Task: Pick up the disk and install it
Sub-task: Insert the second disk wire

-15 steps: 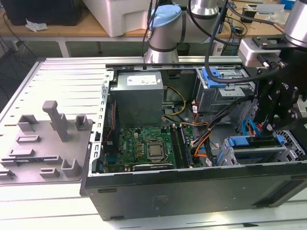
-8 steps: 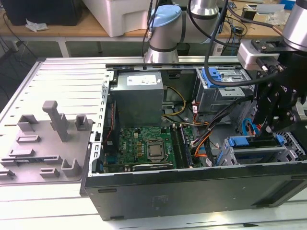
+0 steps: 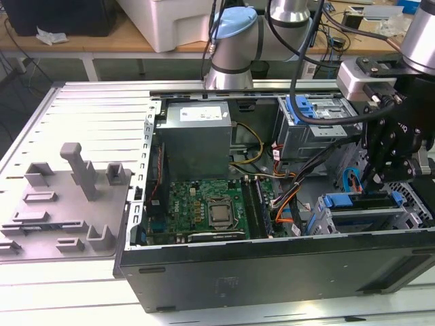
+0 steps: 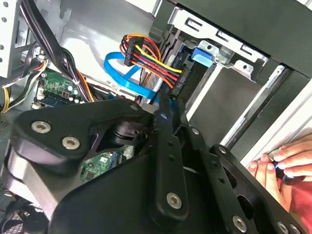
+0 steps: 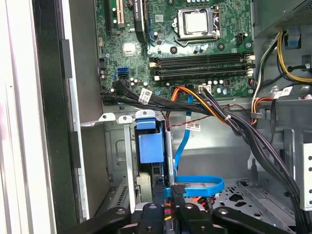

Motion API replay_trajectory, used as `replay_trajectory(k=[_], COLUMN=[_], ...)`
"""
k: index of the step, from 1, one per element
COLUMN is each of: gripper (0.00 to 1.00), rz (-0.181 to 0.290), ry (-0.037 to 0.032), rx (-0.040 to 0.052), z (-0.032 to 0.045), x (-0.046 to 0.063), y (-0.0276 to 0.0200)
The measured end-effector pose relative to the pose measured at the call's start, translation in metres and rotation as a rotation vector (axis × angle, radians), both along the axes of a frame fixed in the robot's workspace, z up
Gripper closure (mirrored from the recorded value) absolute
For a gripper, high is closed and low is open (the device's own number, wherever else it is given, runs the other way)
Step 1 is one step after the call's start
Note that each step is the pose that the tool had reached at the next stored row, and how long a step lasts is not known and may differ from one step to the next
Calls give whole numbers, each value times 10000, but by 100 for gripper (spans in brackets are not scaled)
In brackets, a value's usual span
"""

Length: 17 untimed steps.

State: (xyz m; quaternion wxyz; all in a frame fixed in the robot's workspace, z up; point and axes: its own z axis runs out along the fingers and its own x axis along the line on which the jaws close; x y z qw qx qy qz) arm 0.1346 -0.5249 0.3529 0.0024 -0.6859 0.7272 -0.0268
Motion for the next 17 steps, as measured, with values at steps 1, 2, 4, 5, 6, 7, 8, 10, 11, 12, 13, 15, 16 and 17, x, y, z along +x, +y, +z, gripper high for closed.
replay_trajectory(k=[1,2,4,5,6,7,8,10,11,12,13,15,16,17], gripper=[79,79,79,79,79,79,79,79,79,79,79,79,79,79], rz=[1,0,1,1,1,1,0,-1,0,1,0,1,1,1], ry=[-1,0,0,0,0,0,-1,0,0,0,0,0,0,0], rx=[1,2,1,2,1,1,2,2,-1,-1,1,1,1,1], z=[0,-1,-1,-1,-1,-2,-3,-6,-8,-11,-16,-28,-34,-41], x=[3,5,10,13,18,21,23,24,25,25,25,25,25,25], y=[0,0,0,0,-1,-2,-3,-6,-7,-7,-7,-7,-7,-8])
